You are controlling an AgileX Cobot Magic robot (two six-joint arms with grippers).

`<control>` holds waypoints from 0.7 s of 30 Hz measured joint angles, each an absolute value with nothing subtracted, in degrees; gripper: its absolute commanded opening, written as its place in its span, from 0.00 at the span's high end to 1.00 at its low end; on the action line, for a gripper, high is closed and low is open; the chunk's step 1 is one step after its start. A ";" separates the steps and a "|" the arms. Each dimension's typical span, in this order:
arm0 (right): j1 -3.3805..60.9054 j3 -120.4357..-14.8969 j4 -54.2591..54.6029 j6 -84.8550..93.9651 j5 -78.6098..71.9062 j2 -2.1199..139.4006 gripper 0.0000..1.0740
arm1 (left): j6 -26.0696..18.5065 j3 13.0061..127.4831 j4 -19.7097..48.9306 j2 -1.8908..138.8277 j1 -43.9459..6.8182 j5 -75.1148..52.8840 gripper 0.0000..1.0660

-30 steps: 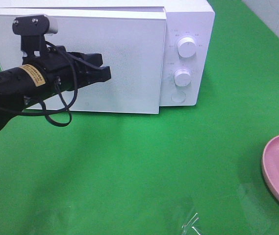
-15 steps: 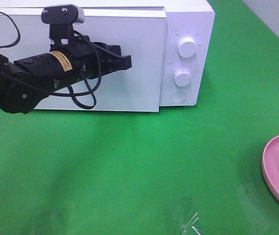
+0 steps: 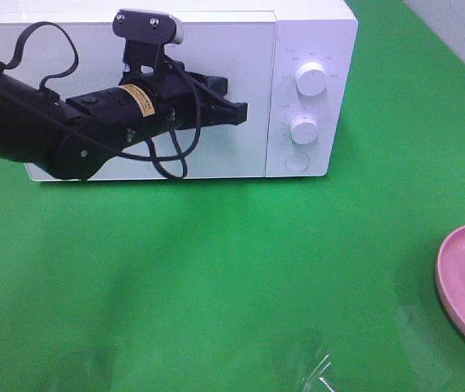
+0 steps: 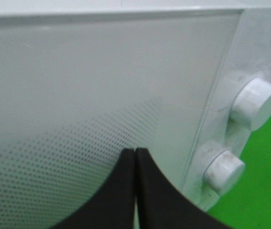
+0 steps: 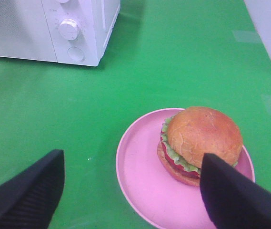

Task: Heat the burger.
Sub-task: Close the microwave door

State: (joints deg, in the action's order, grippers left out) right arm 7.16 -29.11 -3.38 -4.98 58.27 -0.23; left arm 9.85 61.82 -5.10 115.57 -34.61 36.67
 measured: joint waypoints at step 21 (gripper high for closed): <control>7.10 -29.11 -3.38 -4.98 58.27 -0.23 0.30 | 7.85 64.06 -2.92 109.21 -40.51 3.09 0.82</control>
